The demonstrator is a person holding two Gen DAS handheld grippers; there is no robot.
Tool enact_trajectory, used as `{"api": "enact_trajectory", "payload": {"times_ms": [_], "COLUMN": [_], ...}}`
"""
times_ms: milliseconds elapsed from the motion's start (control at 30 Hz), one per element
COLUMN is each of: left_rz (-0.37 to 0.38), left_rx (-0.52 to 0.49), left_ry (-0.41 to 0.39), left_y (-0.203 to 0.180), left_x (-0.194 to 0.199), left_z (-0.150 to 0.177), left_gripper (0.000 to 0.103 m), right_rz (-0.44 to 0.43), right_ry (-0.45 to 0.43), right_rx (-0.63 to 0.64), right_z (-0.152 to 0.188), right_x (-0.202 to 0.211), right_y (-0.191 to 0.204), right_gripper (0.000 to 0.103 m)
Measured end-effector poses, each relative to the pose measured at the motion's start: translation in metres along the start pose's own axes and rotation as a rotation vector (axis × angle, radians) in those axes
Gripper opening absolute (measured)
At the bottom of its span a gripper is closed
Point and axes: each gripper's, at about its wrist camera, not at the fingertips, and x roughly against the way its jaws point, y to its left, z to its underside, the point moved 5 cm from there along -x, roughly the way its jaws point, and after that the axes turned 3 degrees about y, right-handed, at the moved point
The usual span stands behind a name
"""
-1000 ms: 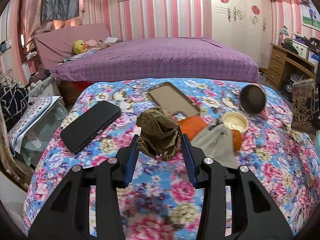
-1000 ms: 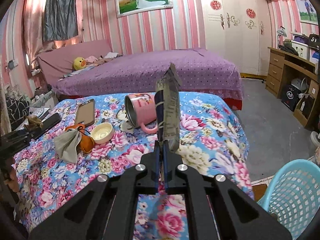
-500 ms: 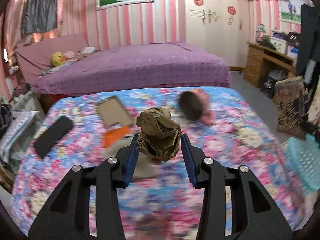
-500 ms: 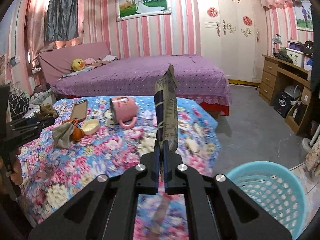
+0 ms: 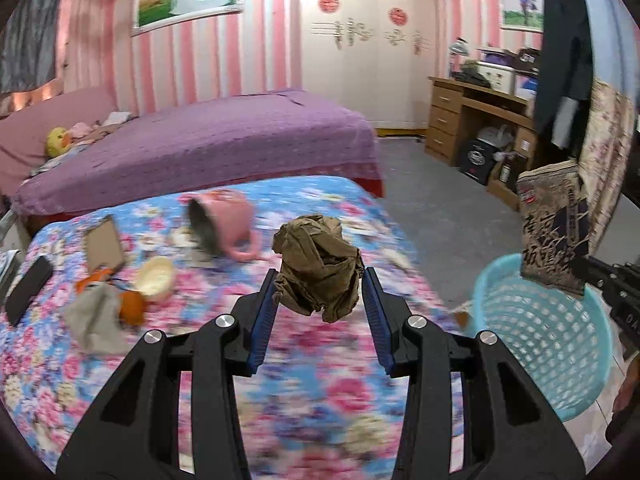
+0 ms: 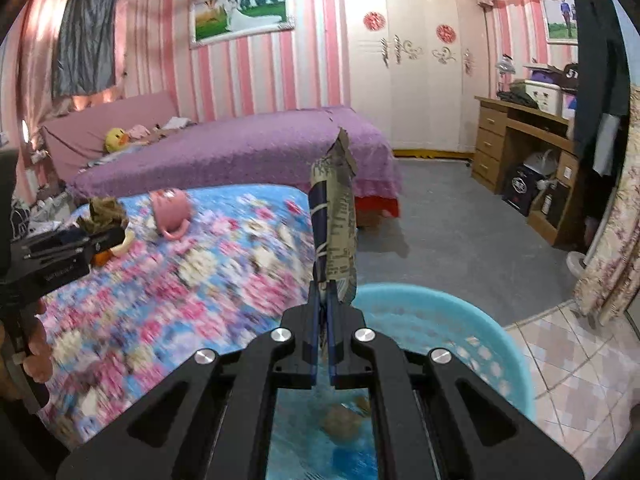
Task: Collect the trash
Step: 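Carry the paper and wrapper over the basket and open the left gripper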
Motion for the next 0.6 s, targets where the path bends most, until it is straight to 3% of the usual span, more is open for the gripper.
{"api": "enact_trajectory", "payload": {"times_ms": [300,533,567,600], "left_rz": [0.1,0.158,0.165,0.167], "left_rx": [-0.055,-0.087,-0.093,-0.093], "left_ry": [0.04,0.073,0.08,0.082], "left_y": [-0.091,-0.133,-0.139,-0.141], "left_x": [-0.02,-0.035,-0.038,-0.04], "left_z": [0.014,0.018,0.017,0.017], "left_gripper": [0.041,0.042,0.044,0.053], "right_rz": [0.02,0.036,0.039,0.038], "right_ry": [0.058,0.047,0.046,0.044], "right_rx": [-0.066,-0.104,-0.105,-0.107], "right_z": [0.037,0.042,0.041,0.041], "right_x": [0.005,0.005,0.004,0.004], "right_y": [-0.06,-0.074,-0.074,-0.074], "right_gripper": [0.003,0.003,0.003,0.003]}}
